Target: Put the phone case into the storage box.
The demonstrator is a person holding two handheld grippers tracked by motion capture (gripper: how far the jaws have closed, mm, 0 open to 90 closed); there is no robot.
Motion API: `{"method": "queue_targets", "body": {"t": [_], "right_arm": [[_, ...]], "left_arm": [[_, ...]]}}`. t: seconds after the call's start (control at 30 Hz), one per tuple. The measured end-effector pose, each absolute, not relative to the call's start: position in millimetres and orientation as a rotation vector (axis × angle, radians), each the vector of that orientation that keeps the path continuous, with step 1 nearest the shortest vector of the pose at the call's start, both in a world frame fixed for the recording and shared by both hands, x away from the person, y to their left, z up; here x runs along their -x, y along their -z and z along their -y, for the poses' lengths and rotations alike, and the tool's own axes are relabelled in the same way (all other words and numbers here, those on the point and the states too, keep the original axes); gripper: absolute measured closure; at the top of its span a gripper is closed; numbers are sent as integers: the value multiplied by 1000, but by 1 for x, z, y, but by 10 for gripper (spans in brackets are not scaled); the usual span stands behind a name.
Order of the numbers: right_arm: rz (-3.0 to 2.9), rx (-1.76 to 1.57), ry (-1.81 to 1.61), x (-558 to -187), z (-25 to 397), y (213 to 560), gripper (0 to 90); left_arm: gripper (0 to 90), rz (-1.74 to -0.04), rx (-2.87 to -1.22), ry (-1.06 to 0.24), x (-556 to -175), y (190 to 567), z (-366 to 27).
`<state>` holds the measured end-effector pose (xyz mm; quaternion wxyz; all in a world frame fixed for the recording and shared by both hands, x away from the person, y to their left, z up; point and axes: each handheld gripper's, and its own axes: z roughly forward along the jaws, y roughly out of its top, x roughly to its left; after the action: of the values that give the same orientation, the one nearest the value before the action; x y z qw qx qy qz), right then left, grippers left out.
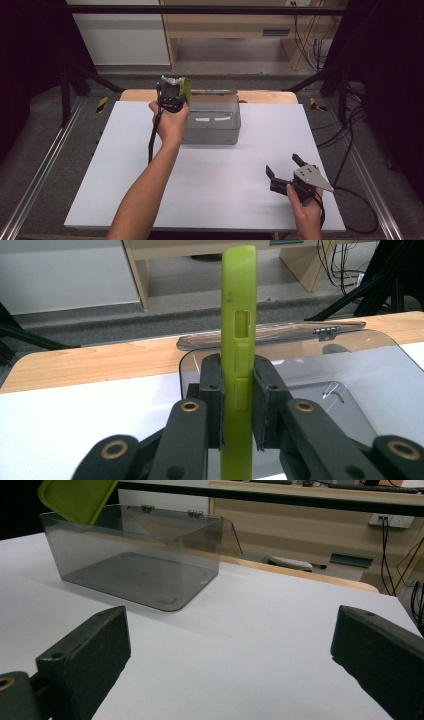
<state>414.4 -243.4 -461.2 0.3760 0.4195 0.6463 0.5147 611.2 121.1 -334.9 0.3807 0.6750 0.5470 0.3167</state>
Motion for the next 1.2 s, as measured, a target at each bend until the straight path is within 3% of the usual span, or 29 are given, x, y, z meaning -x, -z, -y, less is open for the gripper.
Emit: {"method": "queue_targets", "body": {"t": [0.57, 1.2], "right_arm": [[-1665, -1079, -1312, -415, 242, 462, 29], [-1675, -1076, -1304, -415, 240, 463, 29]], "left_arm": [[779, -1394, -1775, -883, -614, 344, -122], [778, -1406, -1786, -875, -617, 353, -122]]}}
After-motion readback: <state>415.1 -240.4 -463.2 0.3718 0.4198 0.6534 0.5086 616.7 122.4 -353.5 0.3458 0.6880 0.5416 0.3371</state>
